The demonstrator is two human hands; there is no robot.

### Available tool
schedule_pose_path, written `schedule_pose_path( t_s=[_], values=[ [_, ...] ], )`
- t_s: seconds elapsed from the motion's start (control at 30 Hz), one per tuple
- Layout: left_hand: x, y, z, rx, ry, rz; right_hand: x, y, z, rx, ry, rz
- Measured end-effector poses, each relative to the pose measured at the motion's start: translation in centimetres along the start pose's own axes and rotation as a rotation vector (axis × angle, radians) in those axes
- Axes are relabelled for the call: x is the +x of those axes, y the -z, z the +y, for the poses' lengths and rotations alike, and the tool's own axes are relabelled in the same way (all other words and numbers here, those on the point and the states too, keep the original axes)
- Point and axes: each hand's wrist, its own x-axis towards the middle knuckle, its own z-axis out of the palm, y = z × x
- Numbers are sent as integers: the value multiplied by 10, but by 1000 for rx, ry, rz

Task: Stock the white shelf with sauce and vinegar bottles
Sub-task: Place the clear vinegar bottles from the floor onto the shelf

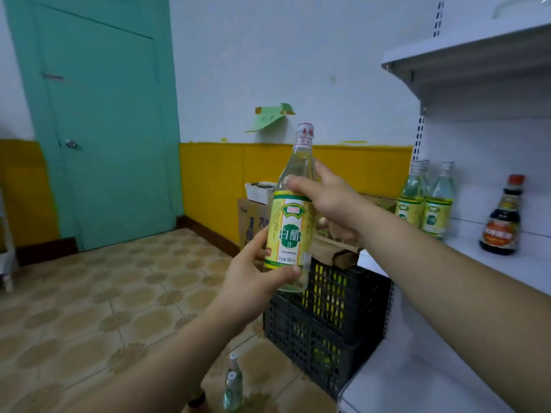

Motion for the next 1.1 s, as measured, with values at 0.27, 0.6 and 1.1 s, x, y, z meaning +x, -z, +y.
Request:
schedule_pose_path(
  t_s=[0.27, 0.6, 1.1],
  values=[
    [27, -34, 14, -55, -67, -218, -16, 53, 7, 396, -1, 139],
    [75, -130, -44, 70, 20, -506, -54, 133, 48, -306, -166, 230],
    [225, -243, -115, 989, -80, -779, -15, 267, 135, -510, -243, 642]
  ],
)
